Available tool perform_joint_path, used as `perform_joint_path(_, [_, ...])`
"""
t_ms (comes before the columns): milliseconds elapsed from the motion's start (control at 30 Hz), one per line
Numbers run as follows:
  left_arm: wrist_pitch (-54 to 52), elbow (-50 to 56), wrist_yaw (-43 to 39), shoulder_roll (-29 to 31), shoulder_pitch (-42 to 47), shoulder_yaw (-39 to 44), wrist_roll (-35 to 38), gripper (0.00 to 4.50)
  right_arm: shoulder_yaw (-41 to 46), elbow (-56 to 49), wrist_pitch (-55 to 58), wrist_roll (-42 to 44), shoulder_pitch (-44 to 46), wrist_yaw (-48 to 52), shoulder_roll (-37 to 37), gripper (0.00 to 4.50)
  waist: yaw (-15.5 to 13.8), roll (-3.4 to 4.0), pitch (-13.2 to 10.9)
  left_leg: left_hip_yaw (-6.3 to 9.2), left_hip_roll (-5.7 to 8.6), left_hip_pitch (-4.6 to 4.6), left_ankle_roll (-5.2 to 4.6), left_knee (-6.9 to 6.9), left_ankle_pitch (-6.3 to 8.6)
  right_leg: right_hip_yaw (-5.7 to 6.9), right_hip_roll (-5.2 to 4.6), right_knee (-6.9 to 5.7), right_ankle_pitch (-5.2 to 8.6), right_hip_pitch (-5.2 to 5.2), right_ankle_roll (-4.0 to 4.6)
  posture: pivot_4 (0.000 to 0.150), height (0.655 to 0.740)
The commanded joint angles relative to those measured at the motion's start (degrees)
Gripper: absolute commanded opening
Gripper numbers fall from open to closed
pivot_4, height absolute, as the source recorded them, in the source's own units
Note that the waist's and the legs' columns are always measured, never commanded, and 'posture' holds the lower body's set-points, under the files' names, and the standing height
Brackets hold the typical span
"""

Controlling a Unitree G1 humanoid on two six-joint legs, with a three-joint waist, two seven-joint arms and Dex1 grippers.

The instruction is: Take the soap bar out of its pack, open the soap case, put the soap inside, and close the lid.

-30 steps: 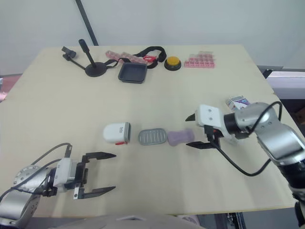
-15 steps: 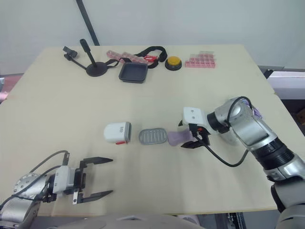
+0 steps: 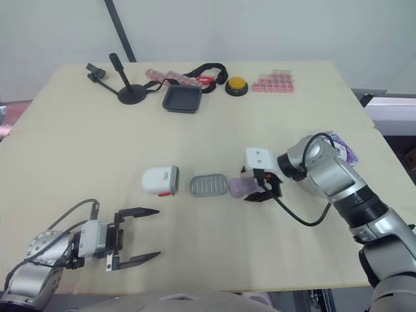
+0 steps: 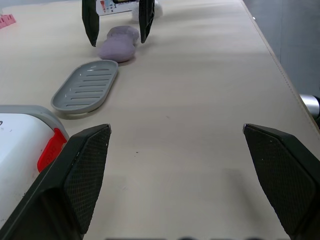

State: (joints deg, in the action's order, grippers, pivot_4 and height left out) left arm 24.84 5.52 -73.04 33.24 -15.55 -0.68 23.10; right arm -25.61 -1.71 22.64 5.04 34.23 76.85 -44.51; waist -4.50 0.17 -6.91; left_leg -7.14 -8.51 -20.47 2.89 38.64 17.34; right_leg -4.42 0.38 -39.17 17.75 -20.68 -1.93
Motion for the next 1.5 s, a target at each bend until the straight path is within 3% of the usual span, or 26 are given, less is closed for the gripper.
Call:
perform_joint_path(33, [0.2,1.3,0.6,0.2,0.1,0.7,2.0,4.49,0.3,0.2,-1.4,-0.8,1.4,1.1,0.1,4.5,0.0,0.0,0.0,0.0,0.0,0.0,0.0,0.01,0.0,0.0,0.0,-0.02,0.0,0.0,0.0,0.15,0.74])
perform_joint_path(167, [0.5,1.1,1.1,0.0,0.2,0.8,2.5,4.49,0.0,1.0,-2.5,-1.7,1.7,1.3,0.5,4.5,0.0,0.0,0.0,0.0,0.0,-0.02,0.0,0.06,0.0,0.0,0.0,-0.03,0.0,-0.01,0.0,0.15,0.74])
perform_joint_path(467, [0.7,1.0,0.9,0.4,0.0,0.7,2.7,4.5,0.4,1.0,-3.4,-3.0,1.2,1.3,1.1,1.73,0.0,0.0,0.0,0.0,-0.01,-0.05,-0.01,0.12,0.0,0.0,0.01,-0.09,0.0,-0.04,0.01,0.15,0.74])
perform_joint_path(700, [-1.6,2.4,2.3,1.4,0.9,1.0,2.8,4.5,1.8,-2.3,-1.7,-1.5,1.9,1.5,1.2,1.71,0.0,0.0,0.0,-0.01,-0.01,-0.07,-0.01,0.13,0.0,0.0,0.01,-0.09,0.0,-0.05,0.01,0.15,0.74])
perform_joint_path(967, [-8.6,9.4,6.9,2.0,3.2,0.2,2.7,4.5,0.1,-13.4,17.1,0.6,7.5,-4.1,7.6,1.71,0.0,-0.08,0.0,-0.07,-0.08,-0.1,0.02,0.18,-0.03,-0.09,0.1,-0.32,-0.01,-0.26,0.02,0.15,0.74])
perform_joint_path(1200, [-17.8,18.3,12.4,2.7,5.8,-0.5,2.9,4.5,-5.2,-12.0,20.3,-1.2,8.9,-8.6,12.6,1.71,0.0,-0.09,0.1,-0.11,-0.03,-0.12,0.06,0.17,-0.05,-0.12,0.1,-0.45,-0.01,-0.38,0.02,0.15,0.74])
perform_joint_path(1500, [-25.2,21.9,14.5,4.6,8.4,0.8,4.5,4.5,-7.7,-7.7,18.6,-1.8,10.9,-9.7,15.7,1.71,0.0,-0.09,0.0,-0.17,-0.03,-0.08,0.11,0.18,-0.08,-0.14,0.14,-0.51,-0.02,-0.42,0.03,0.15,0.74])
